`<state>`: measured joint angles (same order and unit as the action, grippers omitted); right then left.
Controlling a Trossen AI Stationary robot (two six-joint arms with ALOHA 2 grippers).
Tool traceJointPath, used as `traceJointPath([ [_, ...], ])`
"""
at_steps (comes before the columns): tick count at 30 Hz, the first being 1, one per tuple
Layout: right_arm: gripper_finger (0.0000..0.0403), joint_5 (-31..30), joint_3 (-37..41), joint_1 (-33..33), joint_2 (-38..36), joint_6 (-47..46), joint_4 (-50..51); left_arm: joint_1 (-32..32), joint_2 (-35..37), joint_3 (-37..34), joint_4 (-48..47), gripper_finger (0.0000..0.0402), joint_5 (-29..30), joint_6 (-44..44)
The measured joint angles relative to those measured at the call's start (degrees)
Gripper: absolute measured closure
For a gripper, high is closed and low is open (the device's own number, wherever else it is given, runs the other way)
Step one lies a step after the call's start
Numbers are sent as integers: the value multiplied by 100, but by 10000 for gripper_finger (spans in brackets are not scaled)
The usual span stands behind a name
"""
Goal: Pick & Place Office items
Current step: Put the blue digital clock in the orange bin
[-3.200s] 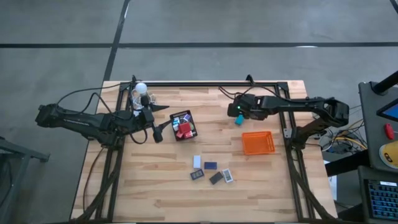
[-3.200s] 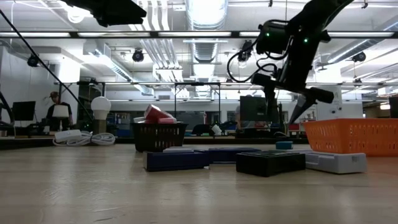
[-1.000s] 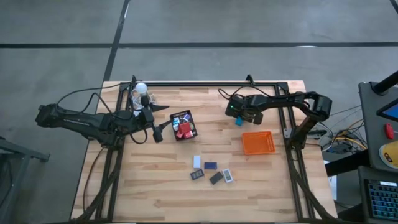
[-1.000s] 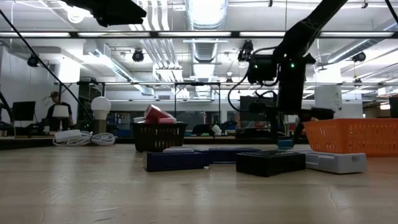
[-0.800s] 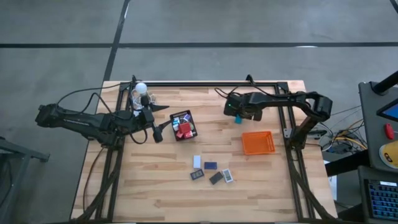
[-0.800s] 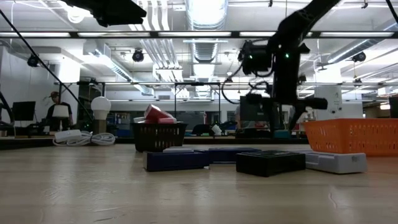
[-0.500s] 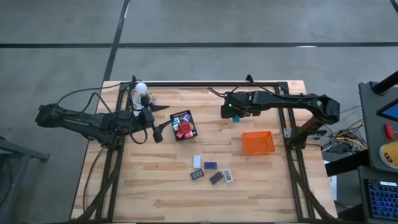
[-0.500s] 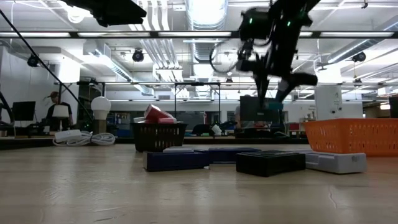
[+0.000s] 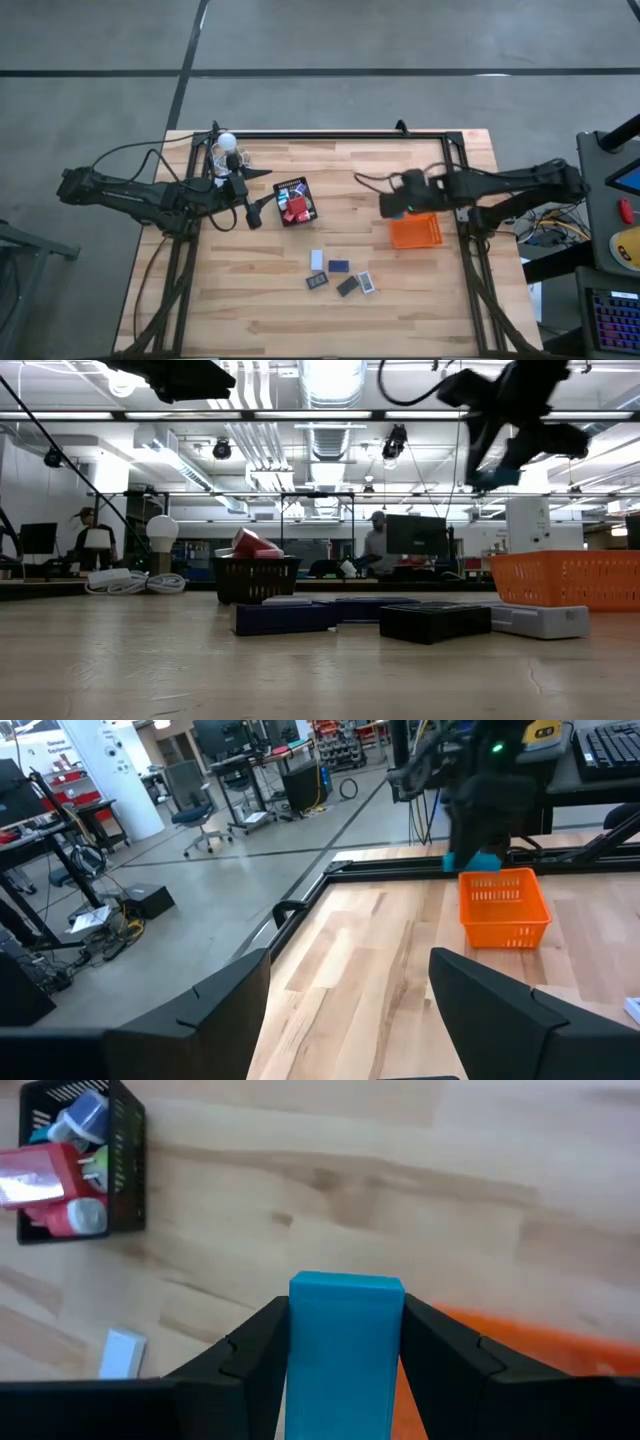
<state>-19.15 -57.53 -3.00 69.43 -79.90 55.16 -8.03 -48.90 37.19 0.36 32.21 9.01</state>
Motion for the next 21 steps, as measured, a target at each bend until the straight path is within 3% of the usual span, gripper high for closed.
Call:
traceJointPath([
  [8,236,-289,643,-995,-444,-1521,209,0,2,0,0,126,0,0],
  [13,236,-153,1055,-1115,-428,-2201,202,-1,0,0,1,126,-1,-2],
  [21,236,45,1385,-1107,-246,-2542,140,0,1,0,0,126,0,-1],
])
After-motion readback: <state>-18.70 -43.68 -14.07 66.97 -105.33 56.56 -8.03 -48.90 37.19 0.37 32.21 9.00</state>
